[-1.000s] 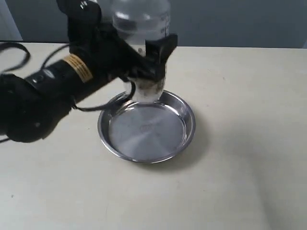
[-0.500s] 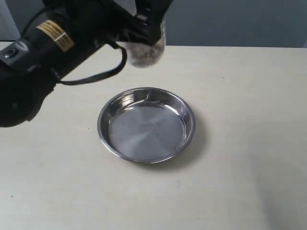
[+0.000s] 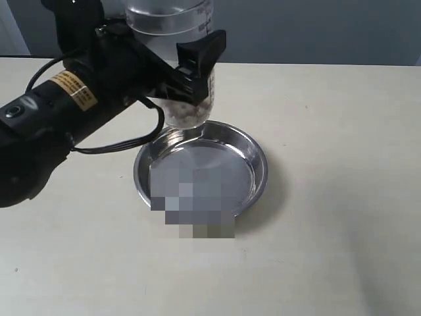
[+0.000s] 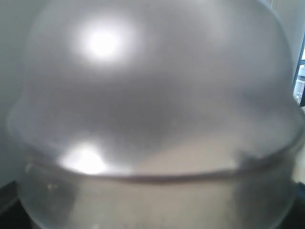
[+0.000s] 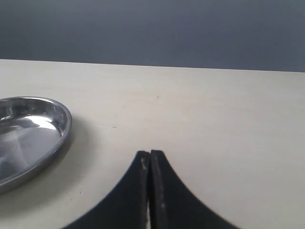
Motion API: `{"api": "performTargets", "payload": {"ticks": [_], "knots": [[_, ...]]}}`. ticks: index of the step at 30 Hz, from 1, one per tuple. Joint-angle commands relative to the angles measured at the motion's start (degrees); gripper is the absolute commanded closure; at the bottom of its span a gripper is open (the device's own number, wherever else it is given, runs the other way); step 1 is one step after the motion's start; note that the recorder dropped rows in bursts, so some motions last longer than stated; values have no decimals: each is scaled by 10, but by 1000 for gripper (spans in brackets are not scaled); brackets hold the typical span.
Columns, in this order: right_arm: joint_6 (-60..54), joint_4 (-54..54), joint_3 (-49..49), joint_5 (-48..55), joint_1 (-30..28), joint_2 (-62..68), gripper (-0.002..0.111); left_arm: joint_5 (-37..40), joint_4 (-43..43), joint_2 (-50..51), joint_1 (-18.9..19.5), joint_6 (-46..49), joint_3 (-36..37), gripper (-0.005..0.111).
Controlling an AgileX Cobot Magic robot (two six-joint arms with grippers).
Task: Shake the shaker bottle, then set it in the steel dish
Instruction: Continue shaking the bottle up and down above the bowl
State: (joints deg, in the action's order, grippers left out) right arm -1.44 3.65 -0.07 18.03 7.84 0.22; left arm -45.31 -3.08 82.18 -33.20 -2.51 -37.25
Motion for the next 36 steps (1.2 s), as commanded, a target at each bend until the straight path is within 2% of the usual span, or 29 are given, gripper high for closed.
{"api": "performTargets", "payload": {"ticks": [1,4,5,8,9,11,13,14,15,16,17,19,20,22,24,26,28,29,30,32,33,34,36], "knots": [[-1,-1,1,-5,2,-2,109,-46,-8,-5,0,-3,2,106],[-1,-1,1,-5,2,-2,109,-168,1,-22,0,49,-15,106],[-1,-1,1,-5,2,-2,109,-159,1,-38,0,64,-27,106],[-1,-1,1,-5,2,-2,109,54,-16,-22,0,4,-35,106],[-1,-1,1,-5,2,-2,109,76,-15,9,0,-7,-23,106],[-1,-1,1,-5,2,-2,109,12,12,80,-1,-74,12,106],[-1,-1,1,-5,2,-2,109,-119,72,65,-1,-120,18,106],[-1,-1,1,-5,2,-2,109,-185,96,44,-1,-104,6,106],[-1,-1,1,-5,2,-2,109,-188,103,15,-1,-69,-14,106],[-1,-1,1,-5,2,-2,109,-116,88,-8,-1,-37,-31,106],[-1,-1,1,-5,2,-2,109,-8,49,-14,-1,-33,-49,106],[-1,-1,1,-5,2,-2,109,122,-16,27,0,-15,-47,106],[-1,-1,1,-5,2,-2,109,130,-37,66,0,-11,-31,106],[-1,-1,1,-5,2,-2,109,94,-17,96,0,-24,-17,106],[-1,-1,1,-5,2,-2,109,7,55,45,0,-32,-23,106],[-1,-1,1,-5,2,-2,109,-39,73,-4,0,-27,-47,106],[-1,-1,1,-5,2,-2,109,42,10,-13,0,-25,-63,106],[-1,-1,1,-5,2,-2,109,122,-45,47,0,-25,-42,106],[-1,-1,1,-5,2,-2,109,126,-53,78,0,-27,-26,106],[-1,-1,1,-5,2,-2,109,50,11,102,0,-103,0,106],[-1,-1,1,-5,2,-2,109,-40,93,66,0,-102,-1,106],[-1,-1,1,-5,2,-2,109,-63,109,52,0,-91,-5,106],[-1,-1,1,-5,2,-2,109,-60,95,38,0,-86,-17,106]]}}
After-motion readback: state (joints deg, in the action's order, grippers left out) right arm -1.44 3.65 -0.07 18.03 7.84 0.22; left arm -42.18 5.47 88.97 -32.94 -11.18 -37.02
